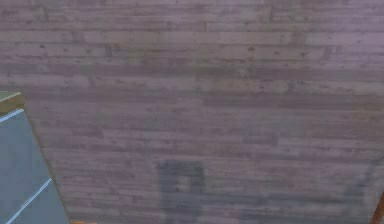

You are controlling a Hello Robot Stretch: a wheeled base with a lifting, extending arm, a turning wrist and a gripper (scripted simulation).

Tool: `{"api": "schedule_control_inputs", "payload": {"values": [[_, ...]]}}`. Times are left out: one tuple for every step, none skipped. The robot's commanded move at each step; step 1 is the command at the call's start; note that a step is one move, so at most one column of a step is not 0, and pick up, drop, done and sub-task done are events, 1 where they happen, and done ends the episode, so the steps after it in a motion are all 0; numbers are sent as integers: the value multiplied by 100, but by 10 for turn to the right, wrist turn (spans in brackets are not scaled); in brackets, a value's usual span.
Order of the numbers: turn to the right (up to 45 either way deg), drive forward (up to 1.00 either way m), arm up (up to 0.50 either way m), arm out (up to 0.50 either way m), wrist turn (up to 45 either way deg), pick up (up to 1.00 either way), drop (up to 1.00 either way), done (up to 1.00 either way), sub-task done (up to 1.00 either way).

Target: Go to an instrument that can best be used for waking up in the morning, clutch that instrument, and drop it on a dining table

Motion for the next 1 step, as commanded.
{"api": "schedule_control_inputs", "payload": {"values": [[0, 0, -10, 0, 0, 0, 0, 0, 0]]}}
